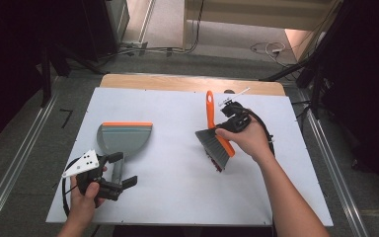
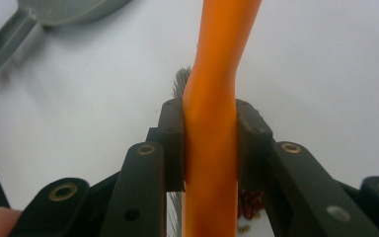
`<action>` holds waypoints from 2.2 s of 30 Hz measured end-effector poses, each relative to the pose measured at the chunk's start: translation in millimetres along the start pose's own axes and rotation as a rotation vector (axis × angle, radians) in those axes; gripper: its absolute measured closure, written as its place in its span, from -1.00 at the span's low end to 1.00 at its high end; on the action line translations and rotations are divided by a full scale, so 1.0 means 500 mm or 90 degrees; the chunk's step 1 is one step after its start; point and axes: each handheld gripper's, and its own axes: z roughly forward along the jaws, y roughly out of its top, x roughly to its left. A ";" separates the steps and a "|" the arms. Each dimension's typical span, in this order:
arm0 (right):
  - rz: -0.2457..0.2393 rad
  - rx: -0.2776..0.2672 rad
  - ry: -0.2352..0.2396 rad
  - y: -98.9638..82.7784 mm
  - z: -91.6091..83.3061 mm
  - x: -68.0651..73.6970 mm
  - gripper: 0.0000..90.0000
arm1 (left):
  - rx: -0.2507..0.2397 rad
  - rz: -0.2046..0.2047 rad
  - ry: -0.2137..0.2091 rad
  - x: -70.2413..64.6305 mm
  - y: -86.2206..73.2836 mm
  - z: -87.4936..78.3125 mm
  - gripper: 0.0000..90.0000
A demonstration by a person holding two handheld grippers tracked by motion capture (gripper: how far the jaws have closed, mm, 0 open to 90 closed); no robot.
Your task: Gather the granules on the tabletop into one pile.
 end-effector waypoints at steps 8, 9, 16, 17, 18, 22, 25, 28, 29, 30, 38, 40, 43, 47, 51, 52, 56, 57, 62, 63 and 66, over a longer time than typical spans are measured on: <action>-0.205 0.123 -0.027 -0.030 -0.012 0.065 0.52 | 0.001 0.000 0.000 -0.001 0.000 0.001 -0.98; -0.221 0.137 -0.024 -0.036 -0.008 0.070 0.52 | 0.000 -0.001 -0.001 -0.001 0.000 0.003 -0.98; -0.294 0.194 0.007 -0.061 0.025 0.098 0.52 | 0.000 -0.001 -0.002 -0.001 0.000 0.004 -0.98; -0.298 0.205 0.004 -0.063 0.031 0.103 0.52 | 0.001 -0.001 -0.001 -0.002 -0.001 0.005 -0.98; -0.308 0.213 -0.002 -0.065 0.038 0.107 0.52 | 0.003 0.000 -0.001 -0.002 0.000 0.005 -0.98; -0.334 0.227 -0.016 -0.065 0.064 0.106 0.52 | 0.001 -0.001 -0.001 -0.002 0.000 0.005 -0.98; -0.342 0.220 -0.008 -0.057 0.070 0.092 0.52 | 0.001 -0.001 -0.002 -0.003 0.000 0.004 -0.98; -0.357 0.208 0.000 -0.054 0.072 0.080 0.51 | 0.000 -0.002 -0.003 -0.002 -0.001 0.004 -0.98; -0.362 0.200 -0.001 -0.053 0.073 0.077 0.51 | 0.001 -0.003 -0.003 -0.002 -0.001 0.004 -0.98; -0.367 0.199 0.003 -0.051 0.074 0.074 0.51 | 0.001 -0.003 -0.003 -0.002 -0.001 0.004 -0.98; -0.358 0.178 0.035 -0.030 0.088 0.037 0.50 | 0.002 0.000 -0.003 -0.002 0.000 0.002 -0.98; -0.359 0.174 0.035 -0.025 0.091 0.031 0.50 | 0.002 0.000 -0.002 -0.002 -0.001 0.002 -0.98; -0.347 0.176 0.046 -0.021 0.093 0.023 0.50 | -0.002 -0.001 -0.003 -0.002 -0.001 0.001 -0.98; -0.345 0.167 0.046 -0.014 0.093 0.010 0.50 | -0.004 0.000 -0.001 -0.002 0.000 0.000 -0.98; -0.338 0.166 0.042 -0.006 0.093 0.002 0.50 | 0.000 0.001 -0.001 -0.002 0.000 0.001 -0.98; -0.349 0.166 0.043 -0.003 0.094 -0.001 0.50 | 0.001 0.002 -0.001 -0.002 0.000 0.001 -0.98; -0.342 0.170 0.042 0.004 0.097 -0.005 0.50 | 0.001 0.000 -0.002 -0.001 0.000 0.001 -0.98; -0.341 0.166 0.041 0.006 0.098 -0.008 0.50 | 0.000 0.000 -0.001 -0.001 0.000 0.001 -0.98; -0.342 0.159 0.036 0.015 0.098 -0.018 0.50 | -0.001 -0.001 -0.002 -0.001 0.000 0.001 -0.98; -0.332 0.162 0.033 0.017 0.096 -0.020 0.50 | -0.002 -0.001 -0.002 -0.001 0.000 0.001 -0.98; -0.332 0.157 0.031 0.022 0.098 -0.026 0.50 | -0.003 0.000 -0.003 -0.001 0.000 0.001 -0.98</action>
